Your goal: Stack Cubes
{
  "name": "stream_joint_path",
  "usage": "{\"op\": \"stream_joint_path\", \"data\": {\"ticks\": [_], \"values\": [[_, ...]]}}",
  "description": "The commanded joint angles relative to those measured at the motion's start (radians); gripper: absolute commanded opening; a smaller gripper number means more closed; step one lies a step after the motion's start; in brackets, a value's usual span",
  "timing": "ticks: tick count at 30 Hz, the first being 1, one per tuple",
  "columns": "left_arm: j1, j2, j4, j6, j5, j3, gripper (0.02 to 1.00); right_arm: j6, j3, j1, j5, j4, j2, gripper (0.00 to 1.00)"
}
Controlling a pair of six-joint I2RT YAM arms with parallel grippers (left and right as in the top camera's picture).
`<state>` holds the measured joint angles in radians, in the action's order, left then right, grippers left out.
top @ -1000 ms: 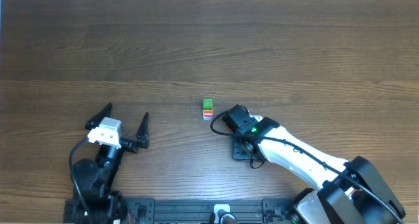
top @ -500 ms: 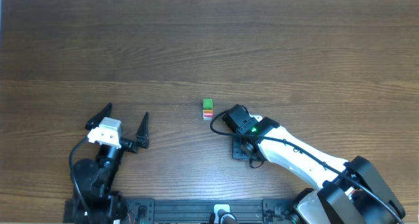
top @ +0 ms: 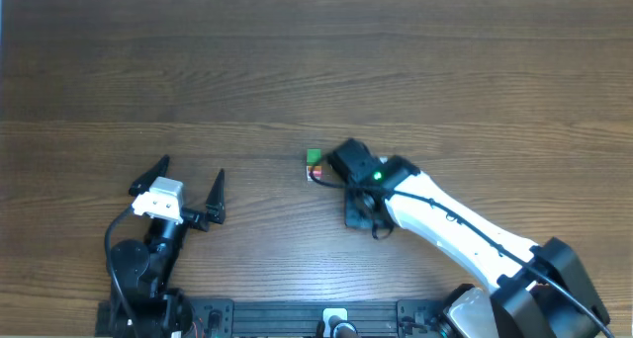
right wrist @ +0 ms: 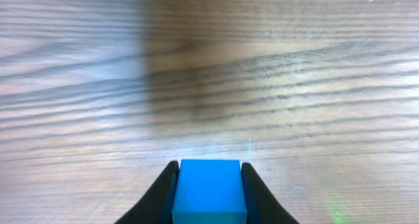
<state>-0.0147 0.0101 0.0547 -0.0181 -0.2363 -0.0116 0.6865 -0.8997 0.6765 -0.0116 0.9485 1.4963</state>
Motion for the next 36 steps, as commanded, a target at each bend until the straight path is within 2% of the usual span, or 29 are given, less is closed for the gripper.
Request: {"op": "stream_joint_path", "data": {"ticks": [1,9,17,36], "values": [[0.002,-0.007,-0.002,0.018,-0.006,0.006,1.000,-0.018,-0.255,0.006,-0.063,0.146,0.002,0.009],[0.002,-0.007,-0.002,0.018,-0.006,0.006,0.998,-0.018,-0.580,0.011,-0.068,0.301,0.124,0.012],[0.002,-0.007,-0.002,0.018,-0.006,0.006,1.000,-0.018,-0.880,0.022,-0.040,0.393,0.381,0.012],[0.002,-0.007,-0.002,0.018,-0.006,0.006,1.000,-0.010,-0.944,0.051,-0.012,0.406,0.502,0.012]]}}
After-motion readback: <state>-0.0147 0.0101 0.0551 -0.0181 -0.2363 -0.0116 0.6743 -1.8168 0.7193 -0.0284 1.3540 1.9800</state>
